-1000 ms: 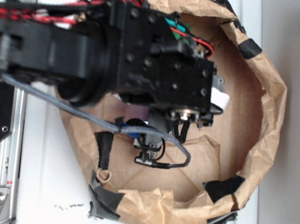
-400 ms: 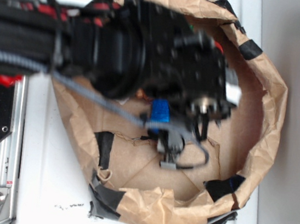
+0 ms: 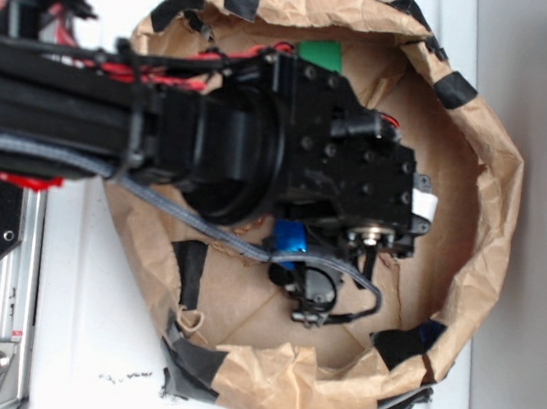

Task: Grab the blue sponge.

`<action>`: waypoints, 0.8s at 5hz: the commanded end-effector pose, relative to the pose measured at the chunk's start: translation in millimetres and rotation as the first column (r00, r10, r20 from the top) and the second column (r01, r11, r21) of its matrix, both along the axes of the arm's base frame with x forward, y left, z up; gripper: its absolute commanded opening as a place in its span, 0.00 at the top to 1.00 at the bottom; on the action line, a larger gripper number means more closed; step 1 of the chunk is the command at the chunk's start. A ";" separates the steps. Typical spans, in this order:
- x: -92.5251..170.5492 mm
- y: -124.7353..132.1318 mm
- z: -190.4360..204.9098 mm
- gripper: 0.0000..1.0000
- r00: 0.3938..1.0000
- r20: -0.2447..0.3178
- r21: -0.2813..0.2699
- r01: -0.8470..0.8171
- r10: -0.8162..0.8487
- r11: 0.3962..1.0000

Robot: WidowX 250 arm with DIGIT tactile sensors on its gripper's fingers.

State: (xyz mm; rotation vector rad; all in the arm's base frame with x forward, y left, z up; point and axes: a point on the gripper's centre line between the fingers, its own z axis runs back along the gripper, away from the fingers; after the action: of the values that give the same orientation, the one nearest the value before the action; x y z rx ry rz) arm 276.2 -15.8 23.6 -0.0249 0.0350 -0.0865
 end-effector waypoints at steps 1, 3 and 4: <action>14.3 6.2 85.3 1.00 0.978 0.208 0.003 0.032 -0.032 0.999; -7.1 9.5 164.9 1.00 0.962 0.272 0.036 -0.006 -0.004 0.999; -27.1 10.6 170.1 1.00 0.958 0.287 0.066 -0.007 -0.012 0.998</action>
State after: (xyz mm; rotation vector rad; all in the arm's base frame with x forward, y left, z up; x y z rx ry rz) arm 251.9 1.8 188.6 0.0498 -0.2141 -0.0792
